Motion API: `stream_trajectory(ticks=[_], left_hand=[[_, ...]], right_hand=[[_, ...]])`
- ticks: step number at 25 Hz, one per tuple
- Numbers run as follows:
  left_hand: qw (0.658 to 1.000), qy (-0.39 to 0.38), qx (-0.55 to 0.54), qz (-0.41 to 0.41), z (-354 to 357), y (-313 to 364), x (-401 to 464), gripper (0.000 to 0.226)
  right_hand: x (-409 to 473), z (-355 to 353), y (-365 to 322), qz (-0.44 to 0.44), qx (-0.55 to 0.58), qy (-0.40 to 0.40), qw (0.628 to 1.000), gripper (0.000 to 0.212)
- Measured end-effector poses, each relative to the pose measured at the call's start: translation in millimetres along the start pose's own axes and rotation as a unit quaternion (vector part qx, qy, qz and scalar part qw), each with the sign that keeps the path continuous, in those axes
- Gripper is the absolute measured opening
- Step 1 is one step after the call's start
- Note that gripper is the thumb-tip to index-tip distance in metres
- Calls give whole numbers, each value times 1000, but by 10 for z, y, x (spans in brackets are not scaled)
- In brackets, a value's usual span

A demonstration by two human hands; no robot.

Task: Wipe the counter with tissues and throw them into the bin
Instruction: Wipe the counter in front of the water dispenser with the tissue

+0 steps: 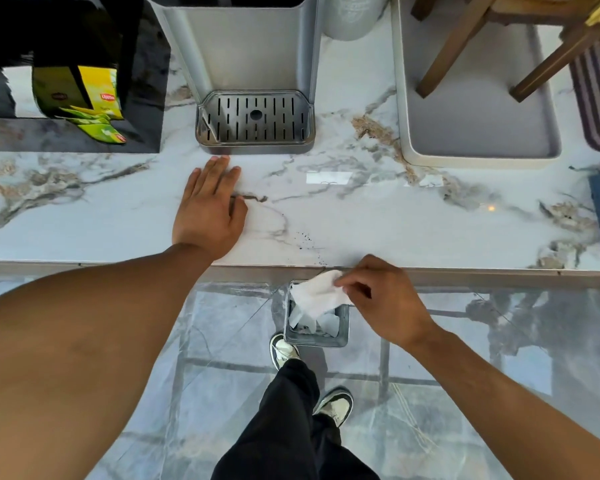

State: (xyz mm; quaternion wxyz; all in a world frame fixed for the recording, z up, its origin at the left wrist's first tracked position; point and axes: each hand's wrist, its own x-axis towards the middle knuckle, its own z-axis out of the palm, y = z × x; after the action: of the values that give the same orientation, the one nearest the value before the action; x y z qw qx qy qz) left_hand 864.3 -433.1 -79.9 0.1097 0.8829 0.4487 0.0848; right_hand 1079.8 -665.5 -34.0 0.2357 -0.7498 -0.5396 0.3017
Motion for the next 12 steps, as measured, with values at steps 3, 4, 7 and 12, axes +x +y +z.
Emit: stream_trajectory(ticks=[3,4,7,12], left_hand=[[1000,-2,-8,1,1,-7,2,57],[1000,-2,-10,2,-1,-10,4,57],[1000,1,-16,3,-8,0,4,56],[1000,5,-16,3,3,-9,7,54]], right_hand=[[192,-183,-99,-42,26,26,998,22],[374,-241,-149,-53,31,58,996,22],[1028,-333,-283,-44,28,133,990,20],[1707,-123,-374,-47,-6,64,997,21]])
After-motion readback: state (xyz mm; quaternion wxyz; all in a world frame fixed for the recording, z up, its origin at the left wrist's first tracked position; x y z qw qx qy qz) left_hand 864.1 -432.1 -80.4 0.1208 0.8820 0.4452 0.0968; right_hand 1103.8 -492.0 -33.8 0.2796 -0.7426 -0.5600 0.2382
